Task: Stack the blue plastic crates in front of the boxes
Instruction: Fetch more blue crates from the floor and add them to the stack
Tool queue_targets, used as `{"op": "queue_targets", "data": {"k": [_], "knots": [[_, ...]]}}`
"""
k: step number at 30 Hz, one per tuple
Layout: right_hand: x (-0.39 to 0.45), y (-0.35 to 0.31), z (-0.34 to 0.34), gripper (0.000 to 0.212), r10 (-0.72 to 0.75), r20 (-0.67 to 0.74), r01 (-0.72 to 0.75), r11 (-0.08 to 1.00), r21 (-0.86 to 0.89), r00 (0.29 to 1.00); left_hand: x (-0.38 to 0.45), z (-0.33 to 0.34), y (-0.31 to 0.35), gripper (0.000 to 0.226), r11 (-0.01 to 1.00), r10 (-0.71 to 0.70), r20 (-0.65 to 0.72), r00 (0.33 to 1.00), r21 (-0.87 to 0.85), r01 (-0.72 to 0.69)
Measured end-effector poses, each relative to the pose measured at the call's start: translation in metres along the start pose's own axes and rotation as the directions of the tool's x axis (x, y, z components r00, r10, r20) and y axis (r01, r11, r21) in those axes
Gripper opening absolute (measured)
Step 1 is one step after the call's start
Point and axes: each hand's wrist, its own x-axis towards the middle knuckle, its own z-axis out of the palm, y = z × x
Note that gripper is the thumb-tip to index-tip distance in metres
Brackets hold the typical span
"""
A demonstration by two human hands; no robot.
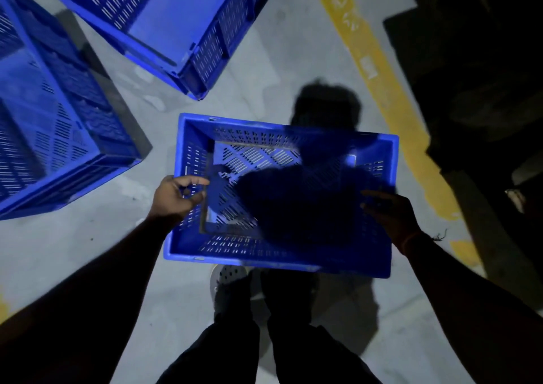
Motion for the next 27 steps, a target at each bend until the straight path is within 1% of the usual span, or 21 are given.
{"op": "queue_targets", "data": {"k": [3, 4, 6, 7, 8, 9, 10, 14, 16, 18, 20, 22, 24, 27], "knots": [[-0.039, -0.028, -0.022, 0.027, -0.041, -0.010, 0.042, 0.999, 0.017, 0.999, -0.030, -0.027, 0.028, 0.020, 1.000, -0.014, -0.009, 1.000, -0.009, 0.014], [-0.056, -0.040, -0.030, 0.027, -0.027, -0.026, 0.027, 0.999, 0.028, 0.999, -0.045, -0.039, 0.040, 0.020, 0.999, -0.030, 0.002, 1.000, -0.018, 0.030], [-0.091, -0.064, -0.049, 0.025, -0.026, -0.013, 0.026, 0.999, -0.021, 1.000, -0.076, -0.065, 0.068, 0.019, 0.998, -0.043, -0.001, 0.999, -0.050, 0.043], [-0.109, -0.078, -0.058, 0.029, -0.040, -0.022, 0.038, 0.996, -0.081, 0.999, -0.093, -0.078, 0.084, 0.019, 0.997, -0.041, -0.013, 0.999, -0.060, 0.040], [-0.128, -0.091, -0.068, 0.031, -0.023, -0.040, 0.018, 0.991, -0.129, 0.999, -0.111, -0.092, 0.102, 0.019, 0.997, -0.046, -0.027, 0.999, -0.064, 0.044], [-0.149, -0.105, -0.078, 0.031, 0.007, -0.069, -0.016, 0.990, -0.139, 0.998, -0.129, -0.105, 0.118, 0.018, 0.997, -0.041, -0.047, 0.998, -0.069, 0.038], [-0.171, -0.122, -0.088, 0.031, 0.012, -0.077, -0.021, 0.994, -0.110, 0.997, -0.144, -0.119, 0.135, 0.016, 0.997, -0.043, -0.062, 0.997, -0.065, 0.039], [-0.254, -0.170, -0.133, 0.032, -0.008, -0.165, -0.011, 0.993, -0.114, 0.986, -0.202, -0.170, 0.202, 0.006, 1.000, 0.004, -0.123, 0.992, -0.001, -0.004], [-0.291, -0.181, -0.154, 0.036, -0.054, -0.208, 0.027, 0.991, -0.129, 0.977, -0.226, -0.189, 0.234, 0.012, 0.999, 0.051, -0.131, 0.990, 0.025, -0.048], [-0.329, -0.202, -0.168, 0.039, -0.051, -0.271, 0.021, 0.993, -0.114, 0.961, -0.244, -0.205, 0.258, 0.011, 0.996, 0.088, -0.112, 0.990, 0.043, -0.084], [-0.365, -0.217, -0.181, 0.030, 0.003, -0.303, -0.019, 0.999, -0.050, 0.953, -0.256, -0.216, 0.278, 0.009, 0.989, 0.138, -0.081, 0.987, 0.066, -0.133], [-0.399, -0.227, -0.189, 0.024, 0.012, -0.370, -0.012, 1.000, 0.001, 0.929, -0.267, -0.222, 0.299, 0.014, 0.981, 0.182, -0.051, 0.982, 0.084, -0.178], [-0.432, -0.225, -0.194, 0.027, 0.024, -0.432, -0.029, 1.000, -0.006, 0.902, -0.277, -0.225, 0.319, 0.017, 0.966, 0.231, -0.003, 0.973, 0.116, -0.230], [-0.479, -0.209, -0.196, 0.042, 0.086, -0.502, -0.074, 0.996, 0.044, 0.861, -0.286, -0.223, 0.340, 0.021, 0.935, 0.326, 0.085, 0.942, 0.121, -0.334]]}}
